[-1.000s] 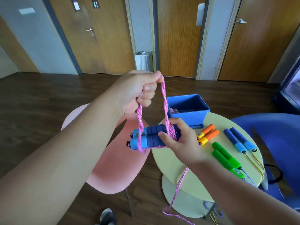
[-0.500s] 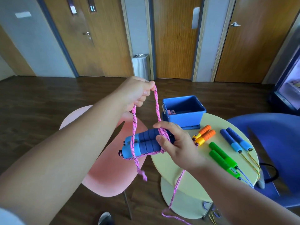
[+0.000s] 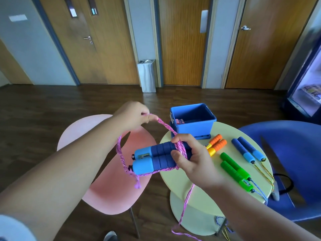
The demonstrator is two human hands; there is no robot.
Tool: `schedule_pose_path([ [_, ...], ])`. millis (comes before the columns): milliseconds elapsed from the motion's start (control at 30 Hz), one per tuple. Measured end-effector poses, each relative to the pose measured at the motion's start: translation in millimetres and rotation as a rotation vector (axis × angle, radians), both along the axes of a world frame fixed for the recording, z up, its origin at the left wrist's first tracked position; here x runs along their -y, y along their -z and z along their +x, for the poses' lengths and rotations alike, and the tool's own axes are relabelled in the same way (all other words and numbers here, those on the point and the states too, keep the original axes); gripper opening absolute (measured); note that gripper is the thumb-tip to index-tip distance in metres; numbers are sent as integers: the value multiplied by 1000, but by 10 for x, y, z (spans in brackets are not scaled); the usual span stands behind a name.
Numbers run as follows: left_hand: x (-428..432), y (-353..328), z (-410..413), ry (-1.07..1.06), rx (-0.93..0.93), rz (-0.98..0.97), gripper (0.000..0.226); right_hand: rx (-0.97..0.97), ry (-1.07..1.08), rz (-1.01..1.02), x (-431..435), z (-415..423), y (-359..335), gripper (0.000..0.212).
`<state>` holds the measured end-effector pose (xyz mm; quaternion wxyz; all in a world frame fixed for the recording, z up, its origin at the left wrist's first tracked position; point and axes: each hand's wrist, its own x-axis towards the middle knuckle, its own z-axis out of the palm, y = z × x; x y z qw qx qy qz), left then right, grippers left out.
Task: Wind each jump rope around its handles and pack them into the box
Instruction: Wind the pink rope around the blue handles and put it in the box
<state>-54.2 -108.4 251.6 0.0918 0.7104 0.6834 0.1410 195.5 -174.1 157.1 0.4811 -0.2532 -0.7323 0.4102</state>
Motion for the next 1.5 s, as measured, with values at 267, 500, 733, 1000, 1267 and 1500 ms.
schedule_pose_path([
  [267, 259, 1260, 125, -140, 572, -272, 21, -184, 43, -85, -204, -62, -536, 13],
  [500, 839, 904, 1078, 157, 850, -352, 48, -1, 176, -111, -621, -89, -404, 16],
  [733, 782, 95, 811, 146, 952, -159, 36, 113, 178, -91, -430, 32, -181, 15],
  [1000, 665, -615, 627, 263, 152, -109, 30, -60, 98, -109, -201, 41, -43, 34],
  [1267, 356, -616, 615, 223, 17, -8, 37, -65, 67, -69, -48, -34, -118, 33],
  [1500, 275, -473, 595, 248, 51, 17, 43, 28, 17, -12, -48, 70, -195, 31],
])
